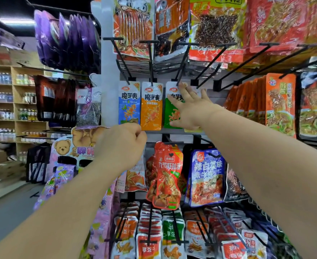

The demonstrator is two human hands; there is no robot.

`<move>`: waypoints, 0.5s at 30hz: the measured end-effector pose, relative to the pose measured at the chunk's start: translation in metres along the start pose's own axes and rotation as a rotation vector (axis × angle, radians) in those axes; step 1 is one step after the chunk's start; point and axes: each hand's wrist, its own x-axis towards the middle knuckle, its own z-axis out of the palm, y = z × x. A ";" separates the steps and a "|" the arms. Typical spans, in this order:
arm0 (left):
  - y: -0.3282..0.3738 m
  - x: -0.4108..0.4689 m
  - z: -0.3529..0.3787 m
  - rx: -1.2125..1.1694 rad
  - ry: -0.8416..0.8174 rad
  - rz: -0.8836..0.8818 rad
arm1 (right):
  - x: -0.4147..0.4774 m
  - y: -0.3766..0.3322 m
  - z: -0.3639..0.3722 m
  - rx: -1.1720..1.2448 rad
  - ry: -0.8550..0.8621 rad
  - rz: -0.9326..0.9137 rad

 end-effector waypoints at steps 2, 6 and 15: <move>0.000 -0.001 0.000 0.004 0.005 0.000 | -0.005 0.000 0.000 0.015 0.009 -0.009; 0.004 0.000 -0.002 0.011 -0.017 -0.004 | -0.031 0.000 -0.010 0.109 0.028 -0.050; 0.020 -0.034 -0.032 -0.079 0.285 0.306 | -0.148 -0.022 -0.010 0.462 0.219 -0.276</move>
